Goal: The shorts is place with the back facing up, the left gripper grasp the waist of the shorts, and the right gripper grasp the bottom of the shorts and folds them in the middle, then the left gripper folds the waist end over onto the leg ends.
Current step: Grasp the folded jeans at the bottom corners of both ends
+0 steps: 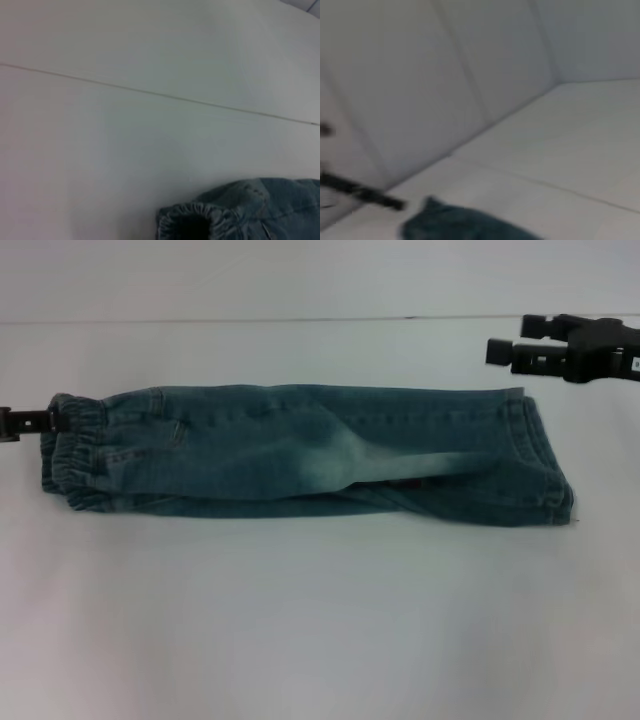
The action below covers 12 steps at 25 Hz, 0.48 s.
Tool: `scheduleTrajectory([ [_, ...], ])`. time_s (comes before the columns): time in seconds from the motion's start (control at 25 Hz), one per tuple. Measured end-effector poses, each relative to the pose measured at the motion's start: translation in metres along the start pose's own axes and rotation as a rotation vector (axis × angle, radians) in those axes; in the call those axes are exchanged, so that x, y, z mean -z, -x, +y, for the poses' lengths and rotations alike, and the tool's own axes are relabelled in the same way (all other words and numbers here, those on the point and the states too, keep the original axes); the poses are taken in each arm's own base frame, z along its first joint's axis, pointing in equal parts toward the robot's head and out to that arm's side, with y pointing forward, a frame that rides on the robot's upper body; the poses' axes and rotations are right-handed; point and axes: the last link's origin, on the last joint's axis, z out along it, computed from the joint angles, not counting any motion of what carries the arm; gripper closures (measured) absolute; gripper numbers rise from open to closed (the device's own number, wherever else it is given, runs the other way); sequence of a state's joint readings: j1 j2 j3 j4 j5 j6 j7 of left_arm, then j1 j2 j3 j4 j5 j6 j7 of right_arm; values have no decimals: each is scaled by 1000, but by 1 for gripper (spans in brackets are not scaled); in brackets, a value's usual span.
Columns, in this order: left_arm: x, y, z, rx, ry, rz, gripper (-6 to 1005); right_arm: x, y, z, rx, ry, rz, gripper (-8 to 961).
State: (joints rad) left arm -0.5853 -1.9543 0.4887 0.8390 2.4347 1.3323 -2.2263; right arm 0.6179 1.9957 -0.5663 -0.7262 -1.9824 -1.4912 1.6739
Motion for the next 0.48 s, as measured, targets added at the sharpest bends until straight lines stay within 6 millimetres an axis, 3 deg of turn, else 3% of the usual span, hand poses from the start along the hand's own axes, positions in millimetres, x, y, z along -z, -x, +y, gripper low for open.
scheduleTrajectory([
  [0.16,5,4,1,-12,13,-18,92,9,3,29,36,209,36,-5],
  [0.32,6,9,6,-53,53,-54,93,13,-6,52,82,368,99,-5],
  [0.48,4,15,6,-141,39,-124,93,8,-20,58,78,392,150,-5],
])
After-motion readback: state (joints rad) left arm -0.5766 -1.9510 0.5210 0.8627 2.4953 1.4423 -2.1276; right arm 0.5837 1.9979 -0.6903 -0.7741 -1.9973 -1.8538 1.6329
